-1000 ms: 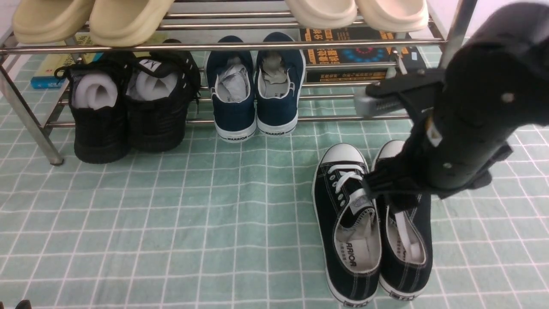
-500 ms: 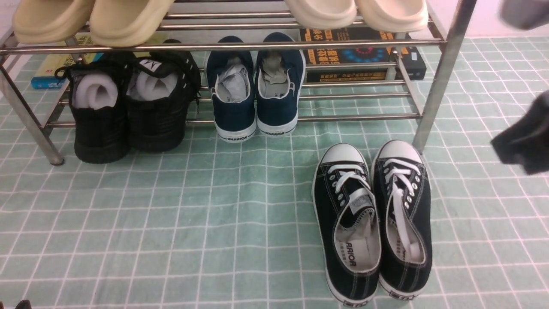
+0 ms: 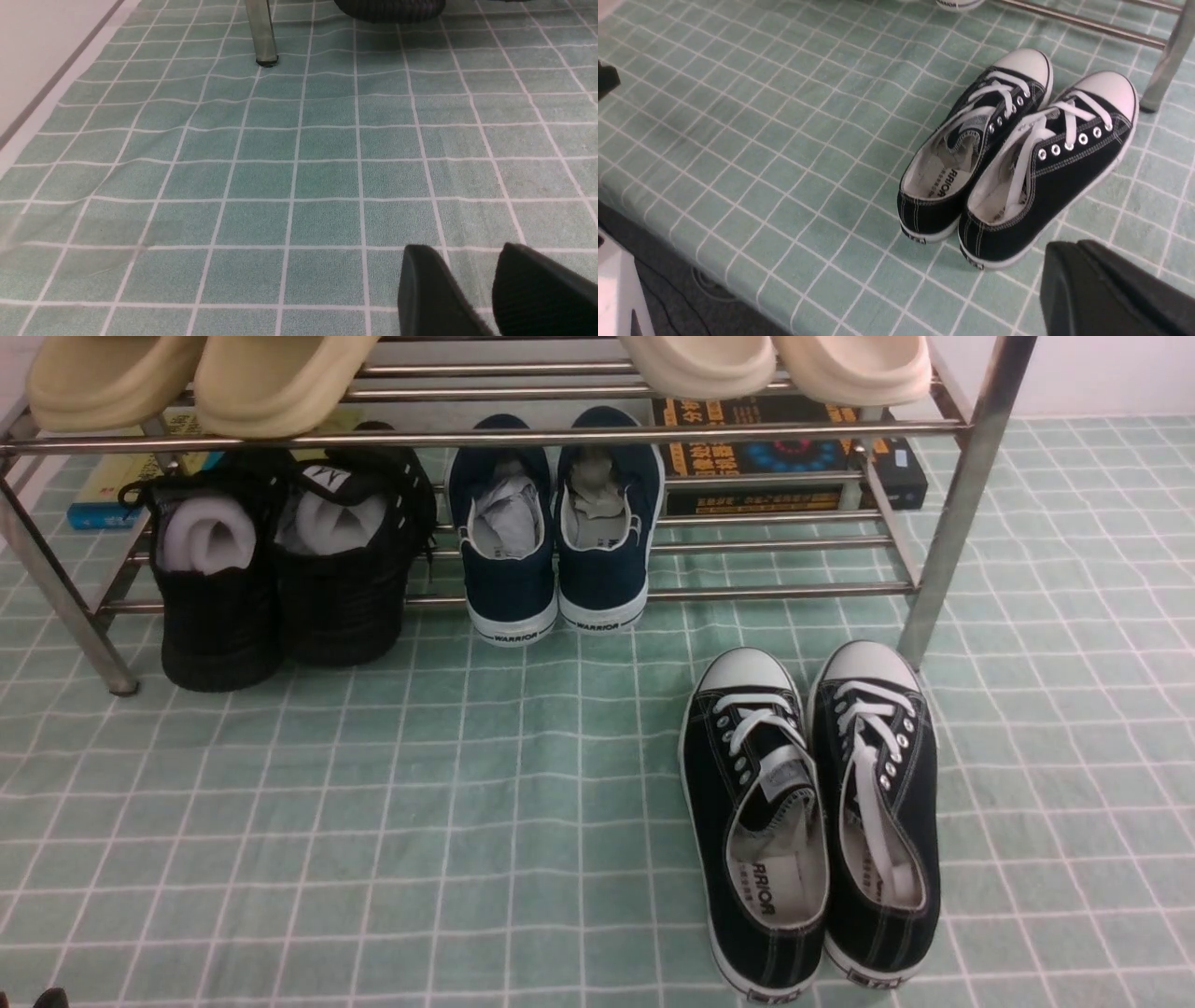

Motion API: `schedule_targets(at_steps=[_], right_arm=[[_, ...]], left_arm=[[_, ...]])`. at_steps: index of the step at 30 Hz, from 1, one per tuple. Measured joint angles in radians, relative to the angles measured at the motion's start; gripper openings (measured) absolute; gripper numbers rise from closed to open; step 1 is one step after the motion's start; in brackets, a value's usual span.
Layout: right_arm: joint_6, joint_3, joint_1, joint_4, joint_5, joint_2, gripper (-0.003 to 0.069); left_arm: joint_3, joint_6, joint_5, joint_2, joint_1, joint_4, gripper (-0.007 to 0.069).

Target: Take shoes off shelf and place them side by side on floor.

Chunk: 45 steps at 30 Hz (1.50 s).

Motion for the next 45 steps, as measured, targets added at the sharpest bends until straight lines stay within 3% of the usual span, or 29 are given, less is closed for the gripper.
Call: schedule_targets(at_steps=[6,11,45], right_arm=[[0.000,0.286,0.000,0.000,-0.380,-0.081,-0.0010],[0.000,0.402,0.000,0.000,-0.576,-0.083,-0.0007],[0.000,0.561,0.000,-0.003,-0.551,-0.150,0.0016]], left_arm=[[0.000,0.000,0.000,0.000,0.000,0.000,0.0242],[0.000,0.000,0.000,0.000,0.000,0.000,0.0242],[0.000,0.000,0.000,0.000,0.000,0.000,0.0242]])
